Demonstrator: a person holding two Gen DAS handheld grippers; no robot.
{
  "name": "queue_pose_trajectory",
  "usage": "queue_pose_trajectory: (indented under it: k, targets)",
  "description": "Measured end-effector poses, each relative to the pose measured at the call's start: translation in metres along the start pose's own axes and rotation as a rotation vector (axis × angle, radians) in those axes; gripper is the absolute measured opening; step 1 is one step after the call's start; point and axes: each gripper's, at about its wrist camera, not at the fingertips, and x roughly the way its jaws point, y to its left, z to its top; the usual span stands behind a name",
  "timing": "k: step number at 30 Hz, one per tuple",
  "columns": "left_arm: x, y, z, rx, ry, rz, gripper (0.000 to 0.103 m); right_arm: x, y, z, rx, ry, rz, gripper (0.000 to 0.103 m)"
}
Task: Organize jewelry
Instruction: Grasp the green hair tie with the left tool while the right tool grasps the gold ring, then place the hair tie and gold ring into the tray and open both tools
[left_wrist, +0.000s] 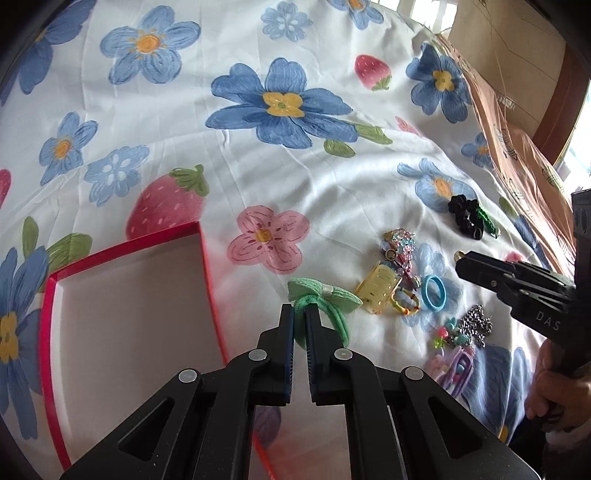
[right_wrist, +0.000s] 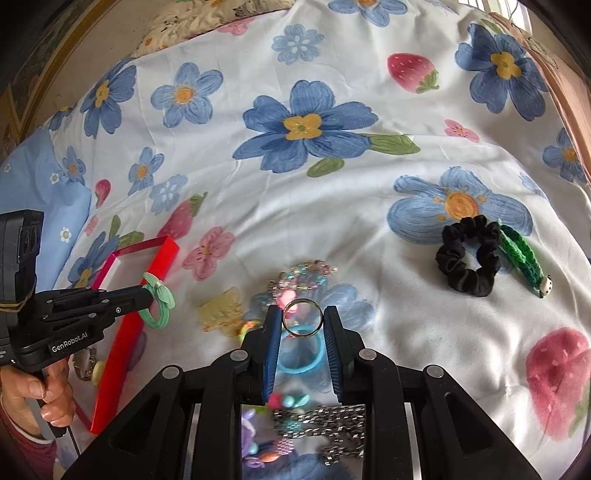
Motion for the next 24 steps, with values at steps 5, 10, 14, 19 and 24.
queue_pose_trajectory:
  k: [5, 10, 14, 19, 24]
  targets:
    - [-0.023, 0.017, -0.012, -0.037, -0.024, 0.021, 0.005, 0.001, 0.023, -0.001, -0.032, 0.006, 0.035, 0.023]
    - [-0.042, 0.037, -0.025, -0.086, -0.041, 0.043, 0.005, 0.004, 0.051, -0.002, -0.072, 0.014, 0.072, 0.023]
    - [-0.053, 0.053, -0.033, -0.122, -0.046, 0.055, 0.005, 0.007, 0.073, -0.002, -0.105, 0.021, 0.097, 0.023]
    - [-0.064, 0.073, -0.044, -0.164, -0.051, 0.074, 0.005, 0.012, 0.100, 0.000, -0.139, 0.031, 0.135, 0.023]
    - [-0.072, 0.093, -0.053, -0.211, -0.054, 0.094, 0.005, 0.021, 0.130, 0.002, -0.175, 0.044, 0.178, 0.023]
